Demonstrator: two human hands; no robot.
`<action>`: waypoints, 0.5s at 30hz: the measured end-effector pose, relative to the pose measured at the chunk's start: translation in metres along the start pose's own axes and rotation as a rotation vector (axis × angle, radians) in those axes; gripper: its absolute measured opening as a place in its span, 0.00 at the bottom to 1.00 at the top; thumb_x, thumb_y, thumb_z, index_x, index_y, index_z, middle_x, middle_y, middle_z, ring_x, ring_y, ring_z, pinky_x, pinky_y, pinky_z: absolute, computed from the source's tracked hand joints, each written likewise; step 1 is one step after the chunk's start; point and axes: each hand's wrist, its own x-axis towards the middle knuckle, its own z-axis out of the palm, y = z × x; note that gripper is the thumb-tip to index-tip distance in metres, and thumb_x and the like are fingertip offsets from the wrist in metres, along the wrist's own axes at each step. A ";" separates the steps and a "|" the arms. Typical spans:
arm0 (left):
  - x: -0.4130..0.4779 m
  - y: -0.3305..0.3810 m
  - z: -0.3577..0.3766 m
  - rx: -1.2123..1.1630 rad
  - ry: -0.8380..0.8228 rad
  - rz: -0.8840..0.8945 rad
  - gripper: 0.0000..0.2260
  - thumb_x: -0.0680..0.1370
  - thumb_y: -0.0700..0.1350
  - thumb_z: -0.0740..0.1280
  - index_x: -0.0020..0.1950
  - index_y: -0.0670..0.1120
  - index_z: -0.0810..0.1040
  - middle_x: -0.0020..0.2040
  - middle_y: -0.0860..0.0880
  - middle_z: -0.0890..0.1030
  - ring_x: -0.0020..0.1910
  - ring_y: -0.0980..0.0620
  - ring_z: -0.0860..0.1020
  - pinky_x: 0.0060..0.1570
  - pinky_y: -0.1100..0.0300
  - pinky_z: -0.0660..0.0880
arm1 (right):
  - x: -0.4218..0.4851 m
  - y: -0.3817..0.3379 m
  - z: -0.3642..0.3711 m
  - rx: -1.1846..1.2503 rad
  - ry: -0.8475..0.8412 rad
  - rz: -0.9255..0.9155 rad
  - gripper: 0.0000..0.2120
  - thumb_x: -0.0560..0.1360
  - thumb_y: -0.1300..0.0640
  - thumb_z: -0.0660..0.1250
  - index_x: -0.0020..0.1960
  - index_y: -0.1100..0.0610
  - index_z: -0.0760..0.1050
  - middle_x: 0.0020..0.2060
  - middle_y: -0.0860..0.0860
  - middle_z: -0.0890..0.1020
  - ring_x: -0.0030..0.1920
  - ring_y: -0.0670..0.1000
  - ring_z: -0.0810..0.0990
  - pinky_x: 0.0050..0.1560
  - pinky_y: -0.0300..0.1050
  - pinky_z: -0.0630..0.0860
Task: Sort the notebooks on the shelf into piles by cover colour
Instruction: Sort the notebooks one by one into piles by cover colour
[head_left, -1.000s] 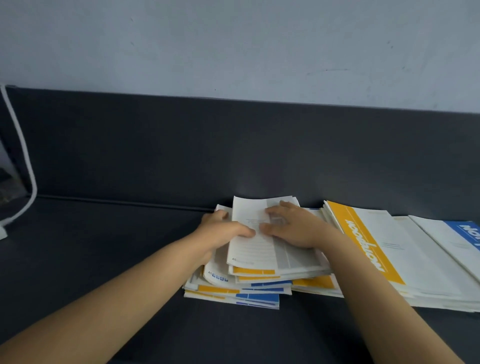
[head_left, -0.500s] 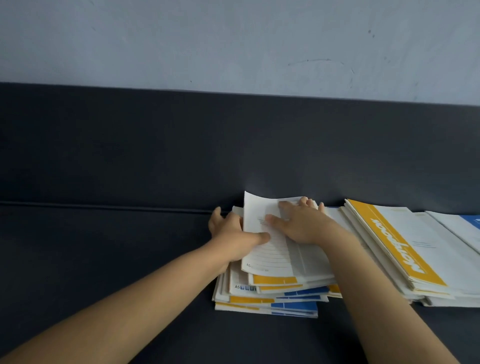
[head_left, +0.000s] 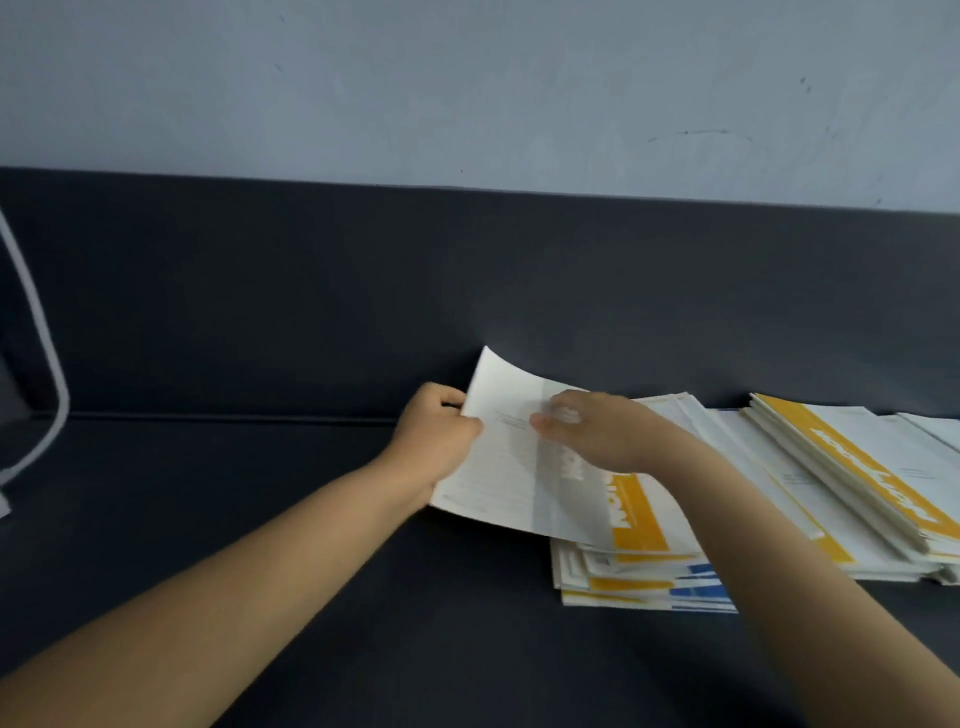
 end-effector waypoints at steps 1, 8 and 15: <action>0.004 -0.004 -0.019 0.101 -0.017 0.002 0.16 0.78 0.37 0.63 0.64 0.46 0.67 0.48 0.49 0.79 0.48 0.49 0.79 0.47 0.54 0.77 | 0.002 -0.016 0.006 -0.021 -0.012 -0.026 0.28 0.79 0.38 0.54 0.73 0.52 0.64 0.71 0.49 0.69 0.71 0.53 0.66 0.68 0.48 0.63; -0.002 -0.035 -0.100 1.066 -0.039 0.006 0.27 0.78 0.35 0.56 0.75 0.45 0.51 0.73 0.41 0.53 0.64 0.43 0.68 0.60 0.53 0.69 | 0.025 -0.103 0.068 -0.149 -0.204 -0.179 0.32 0.77 0.36 0.56 0.76 0.49 0.58 0.75 0.51 0.62 0.73 0.54 0.62 0.71 0.51 0.61; 0.006 -0.061 -0.094 1.195 -0.424 0.020 0.29 0.84 0.57 0.44 0.79 0.44 0.38 0.79 0.46 0.37 0.78 0.51 0.38 0.77 0.55 0.41 | 0.032 -0.107 0.078 -0.047 -0.240 -0.215 0.25 0.82 0.52 0.53 0.78 0.49 0.52 0.77 0.54 0.53 0.77 0.54 0.50 0.75 0.51 0.53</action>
